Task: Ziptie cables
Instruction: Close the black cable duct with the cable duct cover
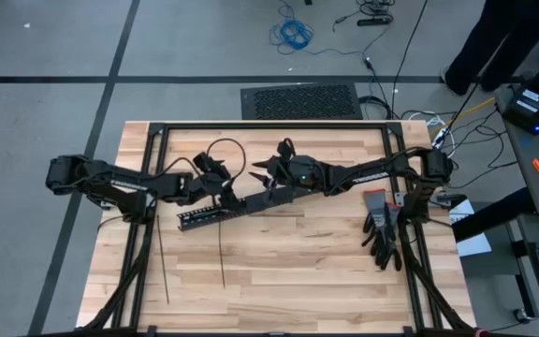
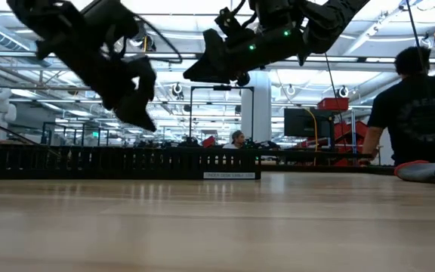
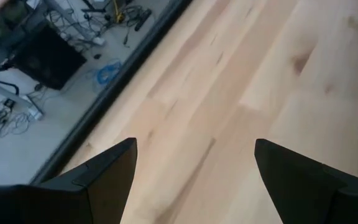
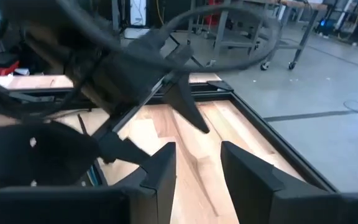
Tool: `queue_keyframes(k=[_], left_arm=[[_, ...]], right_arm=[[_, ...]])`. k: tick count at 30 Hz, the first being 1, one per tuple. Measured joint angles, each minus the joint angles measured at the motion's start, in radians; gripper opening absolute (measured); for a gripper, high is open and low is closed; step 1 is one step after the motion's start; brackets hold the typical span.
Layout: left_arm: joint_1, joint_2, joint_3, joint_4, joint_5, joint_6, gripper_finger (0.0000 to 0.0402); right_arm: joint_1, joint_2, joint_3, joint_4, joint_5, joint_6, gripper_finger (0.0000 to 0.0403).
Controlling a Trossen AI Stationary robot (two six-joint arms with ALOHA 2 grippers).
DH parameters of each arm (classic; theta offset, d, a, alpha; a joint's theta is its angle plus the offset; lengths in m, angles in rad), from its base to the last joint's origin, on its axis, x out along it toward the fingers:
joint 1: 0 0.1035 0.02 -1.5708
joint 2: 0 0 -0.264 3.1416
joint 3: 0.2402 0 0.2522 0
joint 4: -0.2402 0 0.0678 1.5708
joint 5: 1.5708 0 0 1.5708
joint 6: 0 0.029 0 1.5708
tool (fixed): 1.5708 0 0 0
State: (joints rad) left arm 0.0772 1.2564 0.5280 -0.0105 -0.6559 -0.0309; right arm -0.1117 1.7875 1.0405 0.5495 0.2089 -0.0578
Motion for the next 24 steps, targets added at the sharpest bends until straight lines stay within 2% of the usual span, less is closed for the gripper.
queue_keyframes(k=[6, 11, 16, 19, 21, 24], left_arm=[[0.007, -0.017, 0.003, 0.005, -0.014, 0.014, 0.0322], [-0.014, -0.021, 0.006, 0.006, 0.067, 0.003, 0.0322], [-0.028, -0.021, 0.003, 0.013, 0.079, -0.024, 0.0322], [-0.028, -0.026, 0.007, 0.046, 0.079, -0.028, 0.0322], [-0.028, -0.038, 0.022, 0.046, 0.086, -0.040, 0.0322], [-0.028, -0.064, 0.038, 0.057, 0.122, -0.041, 0.0322]], right_arm=[[-0.009, 0.000, 0.000, 0.001, 0.001, 0.038, 0.0121], [-0.027, 0.000, 0.000, 0.001, 0.002, 0.098, 0.0121], [-0.066, 0.000, 0.000, 0.000, 0.001, 0.115, 0.0121], [-0.105, 0.000, 0.000, -0.025, -0.004, 0.246, 0.0121], [-0.132, 0.000, 0.000, -0.064, -0.045, 0.333, 0.0121], [-0.160, 0.000, 0.000, -0.090, -0.135, 0.381, 0.0121]])
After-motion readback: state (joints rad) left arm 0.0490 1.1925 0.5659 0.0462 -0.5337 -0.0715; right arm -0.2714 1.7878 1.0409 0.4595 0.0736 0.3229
